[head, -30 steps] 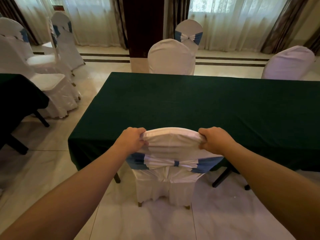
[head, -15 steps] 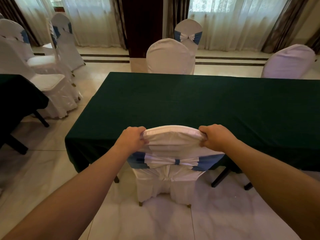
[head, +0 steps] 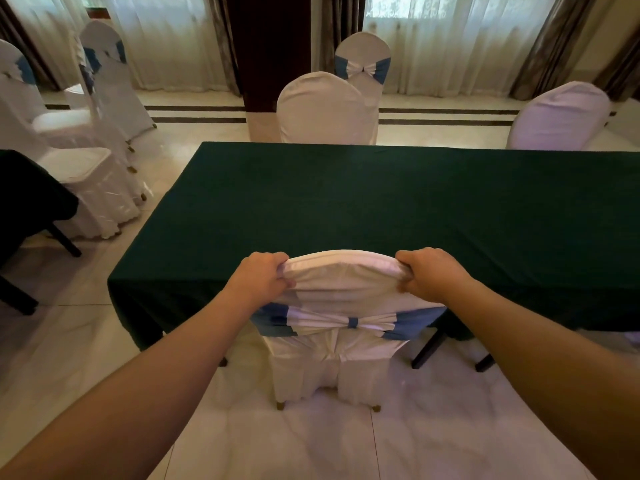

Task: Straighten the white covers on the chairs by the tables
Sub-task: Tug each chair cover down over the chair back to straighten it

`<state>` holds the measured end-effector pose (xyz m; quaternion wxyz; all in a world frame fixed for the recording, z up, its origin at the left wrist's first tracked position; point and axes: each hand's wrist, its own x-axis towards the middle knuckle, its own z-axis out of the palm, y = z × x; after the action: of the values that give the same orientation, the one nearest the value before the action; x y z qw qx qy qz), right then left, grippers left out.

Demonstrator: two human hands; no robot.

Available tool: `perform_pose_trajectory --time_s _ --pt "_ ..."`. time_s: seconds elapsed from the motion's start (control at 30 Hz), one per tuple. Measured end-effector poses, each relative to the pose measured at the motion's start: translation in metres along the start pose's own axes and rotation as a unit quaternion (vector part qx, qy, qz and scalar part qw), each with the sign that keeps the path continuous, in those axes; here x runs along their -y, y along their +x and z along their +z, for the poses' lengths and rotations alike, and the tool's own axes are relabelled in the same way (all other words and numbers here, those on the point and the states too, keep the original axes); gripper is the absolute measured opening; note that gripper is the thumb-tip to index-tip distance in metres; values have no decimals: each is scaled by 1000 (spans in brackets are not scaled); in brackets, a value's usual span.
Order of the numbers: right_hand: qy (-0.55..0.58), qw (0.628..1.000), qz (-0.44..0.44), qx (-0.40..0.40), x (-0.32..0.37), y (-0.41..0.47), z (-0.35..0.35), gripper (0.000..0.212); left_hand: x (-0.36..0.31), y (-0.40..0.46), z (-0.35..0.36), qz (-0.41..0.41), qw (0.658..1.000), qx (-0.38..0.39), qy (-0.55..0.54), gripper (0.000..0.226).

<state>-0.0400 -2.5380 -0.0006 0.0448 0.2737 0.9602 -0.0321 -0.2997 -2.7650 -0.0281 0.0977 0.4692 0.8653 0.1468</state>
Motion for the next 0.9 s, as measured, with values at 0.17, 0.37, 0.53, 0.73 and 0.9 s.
perform_pose_trajectory --time_s 0.17,0.37,0.53,0.73,0.9 --pt "22 1000 18 2 -12 -5 6 30 -2 -2 -3 -10 1000 22 5 29" --pt "17 998 65 9 -14 -12 21 33 15 -11 -2 1 998 39 53 25" --pt "24 997 74 26 -9 -9 18 32 19 -19 -2 20 997 24 68 22" --pt "24 997 66 26 14 9 10 34 36 -19 -14 -17 998 32 47 23" --pt "30 996 77 29 30 16 11 33 44 -13 -27 -29 998 39 47 22"
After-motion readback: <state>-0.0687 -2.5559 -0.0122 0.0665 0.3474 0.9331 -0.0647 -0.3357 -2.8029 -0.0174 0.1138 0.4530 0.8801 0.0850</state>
